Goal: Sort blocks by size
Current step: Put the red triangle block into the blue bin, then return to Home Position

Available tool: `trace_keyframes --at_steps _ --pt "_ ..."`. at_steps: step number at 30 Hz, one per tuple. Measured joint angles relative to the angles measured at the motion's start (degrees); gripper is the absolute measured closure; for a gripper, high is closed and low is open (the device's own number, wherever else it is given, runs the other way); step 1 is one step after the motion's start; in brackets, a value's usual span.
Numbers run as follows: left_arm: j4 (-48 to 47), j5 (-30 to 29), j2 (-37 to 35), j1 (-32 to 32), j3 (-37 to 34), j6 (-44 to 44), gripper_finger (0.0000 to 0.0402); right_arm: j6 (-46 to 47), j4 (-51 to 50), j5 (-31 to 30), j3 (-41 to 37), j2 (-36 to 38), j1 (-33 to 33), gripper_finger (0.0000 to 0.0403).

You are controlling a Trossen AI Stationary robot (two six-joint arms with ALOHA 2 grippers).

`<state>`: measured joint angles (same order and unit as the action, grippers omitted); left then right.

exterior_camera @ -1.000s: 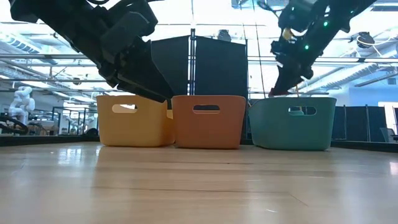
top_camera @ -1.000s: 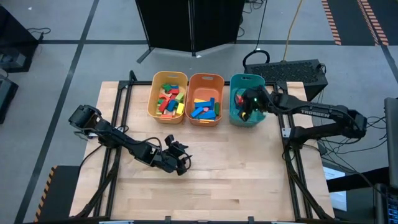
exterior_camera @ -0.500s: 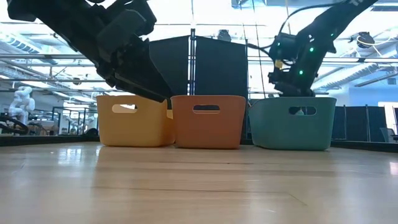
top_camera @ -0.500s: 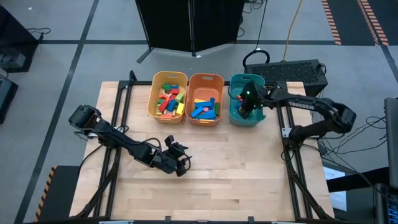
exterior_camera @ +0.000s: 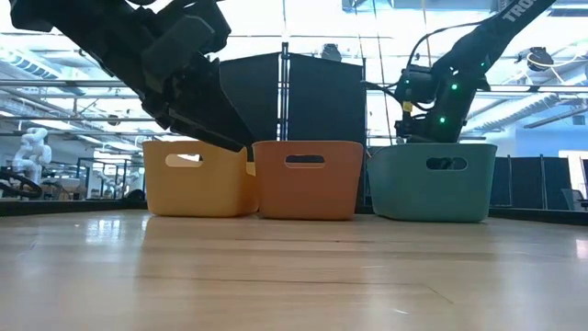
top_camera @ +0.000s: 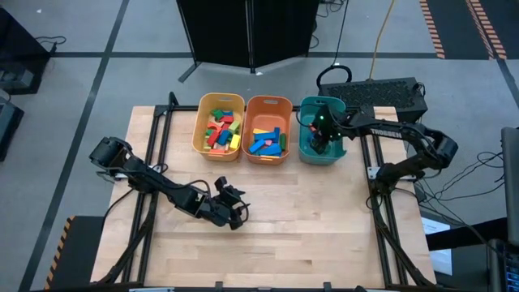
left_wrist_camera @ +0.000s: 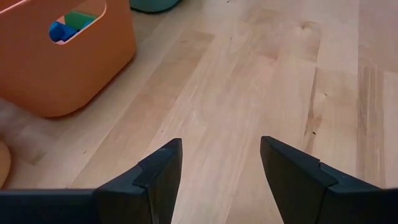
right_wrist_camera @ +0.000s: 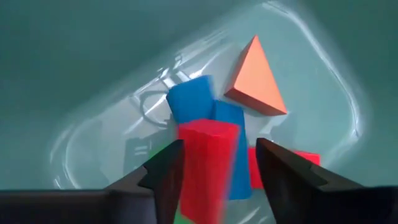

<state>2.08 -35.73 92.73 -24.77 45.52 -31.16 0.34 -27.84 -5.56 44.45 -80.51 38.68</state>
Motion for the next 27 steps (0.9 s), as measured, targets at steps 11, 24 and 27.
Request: trace_keyframes --at_steps 11,24,27 --pt "0.23 -0.07 0.00 0.35 0.00 0.49 0.0183 -1.28 -2.55 -0.57 0.00 3.85 -0.50 0.0188" --pt "1.41 -0.33 0.00 1.31 0.74 0.15 0.0183 -0.57 -7.14 -0.08 0.00 29.44 -0.95 0.0222" --pt "3.39 -0.34 0.00 1.34 0.76 0.62 0.0183 0.55 -7.87 0.15 0.00 34.22 -2.65 0.0236"
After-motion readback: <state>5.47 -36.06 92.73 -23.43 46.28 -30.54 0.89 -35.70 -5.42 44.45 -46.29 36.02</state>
